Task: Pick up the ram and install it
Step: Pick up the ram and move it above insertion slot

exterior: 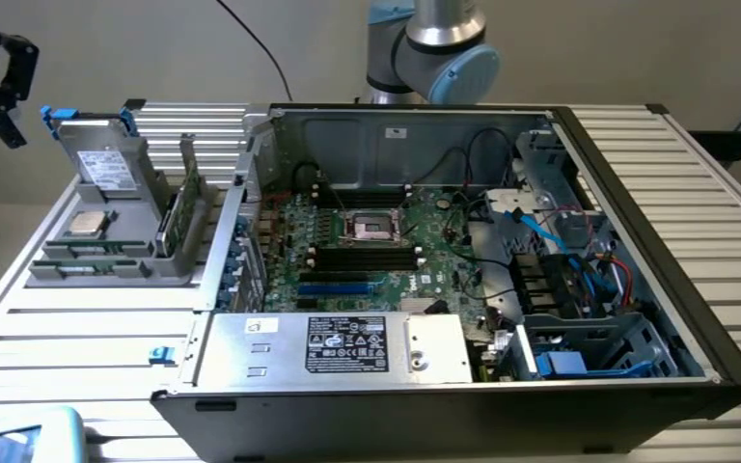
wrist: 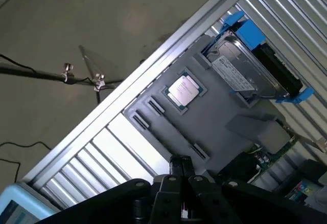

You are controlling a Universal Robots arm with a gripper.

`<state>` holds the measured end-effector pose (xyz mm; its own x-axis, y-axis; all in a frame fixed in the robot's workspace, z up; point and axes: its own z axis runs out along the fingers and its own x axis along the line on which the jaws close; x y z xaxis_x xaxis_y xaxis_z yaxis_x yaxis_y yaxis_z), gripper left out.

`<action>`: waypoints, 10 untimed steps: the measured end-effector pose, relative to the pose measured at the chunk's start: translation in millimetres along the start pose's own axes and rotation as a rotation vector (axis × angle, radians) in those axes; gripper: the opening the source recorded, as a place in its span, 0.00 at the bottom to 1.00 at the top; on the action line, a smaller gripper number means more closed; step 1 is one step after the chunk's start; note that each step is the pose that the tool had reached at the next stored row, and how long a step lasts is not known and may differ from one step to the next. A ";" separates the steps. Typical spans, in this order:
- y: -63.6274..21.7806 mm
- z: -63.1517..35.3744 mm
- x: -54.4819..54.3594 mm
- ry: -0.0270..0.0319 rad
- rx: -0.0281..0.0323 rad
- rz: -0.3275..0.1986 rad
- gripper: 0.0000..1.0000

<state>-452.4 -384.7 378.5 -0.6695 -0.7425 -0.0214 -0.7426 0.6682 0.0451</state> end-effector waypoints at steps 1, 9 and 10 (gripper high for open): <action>0.0 0.1 0.0 0.0008 -0.0004 -0.018 0.11; 0.0 0.9 0.0 0.0073 -0.0036 -0.163 0.11; -0.1 0.9 0.0 0.0083 -0.0039 -0.181 0.11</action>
<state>-452.4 -384.8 377.6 -0.5248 -0.8510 -0.0213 -0.8508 0.5236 0.0451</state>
